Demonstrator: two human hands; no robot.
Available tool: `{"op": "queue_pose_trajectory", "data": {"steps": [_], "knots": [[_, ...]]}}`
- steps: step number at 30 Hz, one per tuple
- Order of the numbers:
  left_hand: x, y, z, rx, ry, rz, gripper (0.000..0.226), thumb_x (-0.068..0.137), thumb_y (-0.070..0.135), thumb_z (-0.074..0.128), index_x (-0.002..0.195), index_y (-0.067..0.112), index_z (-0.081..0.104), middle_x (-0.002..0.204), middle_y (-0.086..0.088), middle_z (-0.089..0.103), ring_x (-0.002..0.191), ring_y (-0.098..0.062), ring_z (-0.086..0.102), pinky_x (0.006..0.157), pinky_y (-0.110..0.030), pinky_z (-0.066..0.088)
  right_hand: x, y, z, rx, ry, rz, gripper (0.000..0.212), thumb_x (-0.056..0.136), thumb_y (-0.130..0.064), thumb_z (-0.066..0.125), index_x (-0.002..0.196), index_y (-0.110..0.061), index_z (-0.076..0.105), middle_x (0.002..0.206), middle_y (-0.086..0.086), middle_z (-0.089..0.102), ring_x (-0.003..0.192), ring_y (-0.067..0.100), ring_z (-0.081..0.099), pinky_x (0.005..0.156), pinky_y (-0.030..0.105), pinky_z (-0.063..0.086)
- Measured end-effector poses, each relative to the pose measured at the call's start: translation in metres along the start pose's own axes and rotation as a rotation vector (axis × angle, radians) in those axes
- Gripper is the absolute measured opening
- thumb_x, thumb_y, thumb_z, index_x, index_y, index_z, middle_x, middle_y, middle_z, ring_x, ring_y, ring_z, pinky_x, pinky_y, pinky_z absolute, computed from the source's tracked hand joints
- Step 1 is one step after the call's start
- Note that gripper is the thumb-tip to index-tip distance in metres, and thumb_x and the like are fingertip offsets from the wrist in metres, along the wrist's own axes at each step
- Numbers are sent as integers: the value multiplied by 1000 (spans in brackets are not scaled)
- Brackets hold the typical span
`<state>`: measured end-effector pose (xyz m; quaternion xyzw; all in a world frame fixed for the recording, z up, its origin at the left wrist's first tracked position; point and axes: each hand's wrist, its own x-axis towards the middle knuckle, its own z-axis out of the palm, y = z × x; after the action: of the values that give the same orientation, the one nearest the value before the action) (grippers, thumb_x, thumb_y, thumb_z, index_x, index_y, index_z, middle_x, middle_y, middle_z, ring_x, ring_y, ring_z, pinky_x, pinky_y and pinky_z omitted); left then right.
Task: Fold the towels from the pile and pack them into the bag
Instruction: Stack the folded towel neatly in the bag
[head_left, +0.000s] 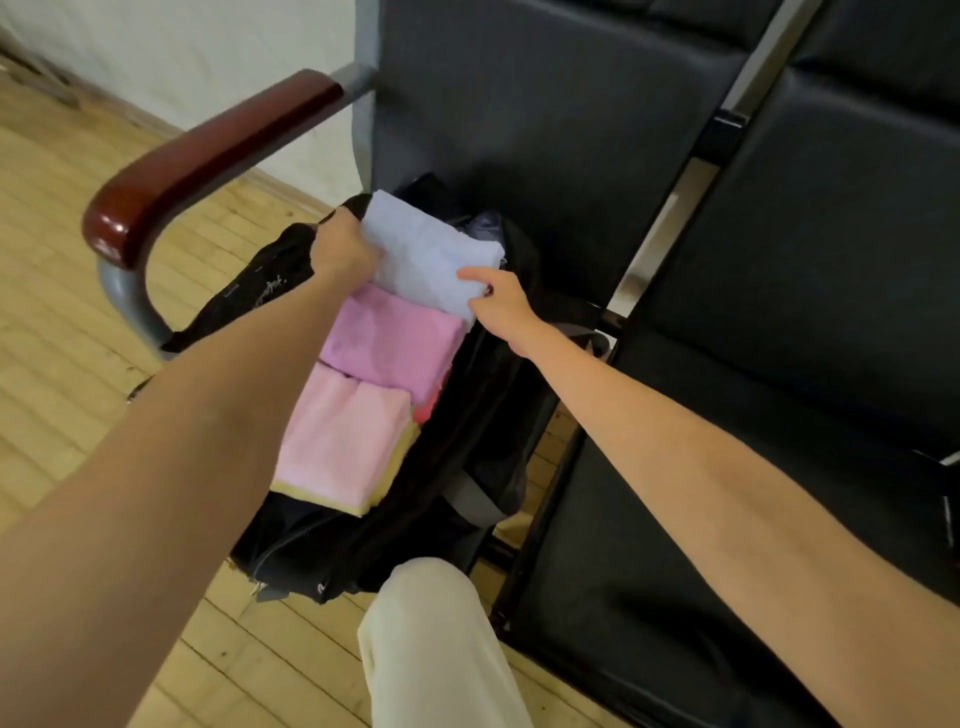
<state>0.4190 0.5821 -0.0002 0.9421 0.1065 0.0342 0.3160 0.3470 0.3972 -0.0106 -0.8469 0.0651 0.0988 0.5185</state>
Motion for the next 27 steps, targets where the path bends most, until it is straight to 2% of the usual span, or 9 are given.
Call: {"op": "queue_pose_trajectory", "data": {"steps": [3, 7, 10, 13, 15, 20, 24, 27], "knots": [[-13, 12, 2, 206, 50, 43, 46, 87, 7, 58, 129, 0, 42, 131, -22, 49, 122, -38, 46, 99, -46, 41, -16, -1, -8, -22, -30, -1, 49, 87, 4, 48, 132, -12, 53, 137, 10, 48, 126, 22, 45, 107, 32, 38], [-58, 33, 1, 348, 67, 231, 64, 81, 5, 59, 138, -1, 31, 132, -22, 44, 123, -38, 43, 100, -45, 38, -54, 0, -34, -119, 21, 5, 48, 90, -4, 54, 137, -10, 47, 140, 10, 46, 130, 24, 42, 105, 28, 34], [-101, 47, 4, 383, -50, 363, 69, 82, 6, 57, 143, -3, 25, 133, -23, 42, 121, -40, 42, 98, -47, 38, -93, 11, -62, -133, 17, 104, 54, 91, -12, 57, 142, -11, 41, 141, 10, 44, 131, 26, 41, 103, 30, 35], [-150, 67, 6, 369, -114, 415, 60, 81, 7, 58, 135, -2, 35, 129, -22, 45, 117, -41, 44, 92, -48, 41, -142, 31, -94, -144, 16, 175, 54, 92, -16, 57, 143, -9, 39, 140, 10, 45, 128, 24, 44, 95, 26, 37], [-181, 84, 11, 371, -173, 433, 54, 83, 10, 58, 132, -1, 38, 130, -22, 45, 118, -41, 44, 93, -47, 40, -177, 50, -118, -166, 49, 214, 49, 93, -14, 55, 139, -6, 42, 129, 10, 51, 119, 24, 50, 92, 29, 41], [-264, 132, 48, 254, -329, 517, 51, 86, 15, 59, 133, 2, 42, 131, -21, 47, 122, -41, 44, 98, -47, 42, -282, 117, -181, -207, 133, 358, 61, 94, -17, 55, 148, -8, 27, 151, 12, 33, 138, 25, 33, 109, 31, 31], [-343, 174, 104, 282, -496, 641, 57, 87, 16, 60, 139, 5, 39, 136, -19, 45, 127, -37, 42, 102, -45, 40, -368, 186, -236, -215, 270, 473, 60, 93, -15, 56, 147, -5, 29, 150, 14, 33, 138, 26, 34, 109, 30, 31], [-399, 207, 144, 321, -622, 796, 59, 87, 14, 59, 142, 8, 36, 139, -16, 43, 128, -34, 41, 105, -45, 38, -427, 233, -273, -186, 426, 530, 55, 90, -12, 59, 141, -1, 40, 142, 18, 44, 130, 29, 45, 103, 26, 34]]}}
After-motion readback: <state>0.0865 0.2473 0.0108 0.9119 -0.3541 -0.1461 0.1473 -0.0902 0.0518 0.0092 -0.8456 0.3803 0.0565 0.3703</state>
